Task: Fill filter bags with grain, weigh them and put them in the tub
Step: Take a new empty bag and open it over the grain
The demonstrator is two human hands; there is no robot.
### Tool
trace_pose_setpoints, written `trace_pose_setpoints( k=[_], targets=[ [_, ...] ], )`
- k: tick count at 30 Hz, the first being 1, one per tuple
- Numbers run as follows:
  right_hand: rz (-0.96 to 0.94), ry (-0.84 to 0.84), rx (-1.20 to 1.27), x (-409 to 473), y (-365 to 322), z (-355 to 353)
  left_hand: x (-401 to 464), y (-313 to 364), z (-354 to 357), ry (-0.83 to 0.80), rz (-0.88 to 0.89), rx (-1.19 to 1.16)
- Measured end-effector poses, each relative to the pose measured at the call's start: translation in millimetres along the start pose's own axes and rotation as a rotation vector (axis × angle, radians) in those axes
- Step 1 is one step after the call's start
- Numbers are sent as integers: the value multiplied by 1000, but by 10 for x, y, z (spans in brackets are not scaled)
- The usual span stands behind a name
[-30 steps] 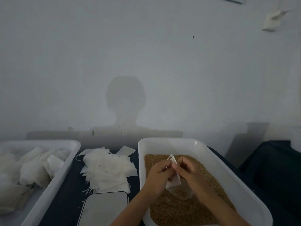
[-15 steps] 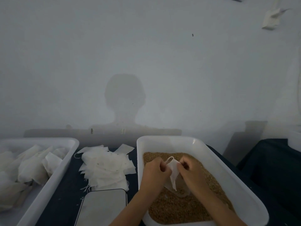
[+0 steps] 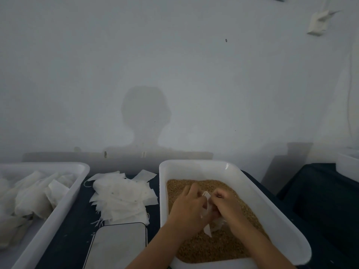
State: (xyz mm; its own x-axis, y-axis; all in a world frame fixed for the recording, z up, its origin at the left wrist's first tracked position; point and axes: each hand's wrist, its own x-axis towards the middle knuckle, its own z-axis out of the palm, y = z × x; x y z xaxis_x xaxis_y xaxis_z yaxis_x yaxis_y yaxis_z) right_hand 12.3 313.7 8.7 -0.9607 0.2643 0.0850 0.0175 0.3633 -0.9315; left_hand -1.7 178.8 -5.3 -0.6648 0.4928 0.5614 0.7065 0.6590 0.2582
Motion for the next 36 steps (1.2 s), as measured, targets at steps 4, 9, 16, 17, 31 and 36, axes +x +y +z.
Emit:
trace_pose_setpoints(
  k=[4, 9, 16, 17, 31, 36],
  targets=[
    [48, -19, 78, -13, -26, 4, 5, 40, -99, 102, 176, -34],
    [34, -31, 84, -27, -37, -1, -6, 44, -102, 4, 170, -17],
    [38, -31, 102, -29, -41, -39, -3, 23, -109, 16, -24, -26],
    [17, -17, 16, -17, -31, -73, -2, 18, -115, 23, -59, -33],
    [-196, -396, -1173, -41, 195, -518, 5, 36, -139, 72, -397, -120],
    [-122, -360, -1064, -20, 16, -628, 2, 0, -116, 63, -409, -26]
  ],
)
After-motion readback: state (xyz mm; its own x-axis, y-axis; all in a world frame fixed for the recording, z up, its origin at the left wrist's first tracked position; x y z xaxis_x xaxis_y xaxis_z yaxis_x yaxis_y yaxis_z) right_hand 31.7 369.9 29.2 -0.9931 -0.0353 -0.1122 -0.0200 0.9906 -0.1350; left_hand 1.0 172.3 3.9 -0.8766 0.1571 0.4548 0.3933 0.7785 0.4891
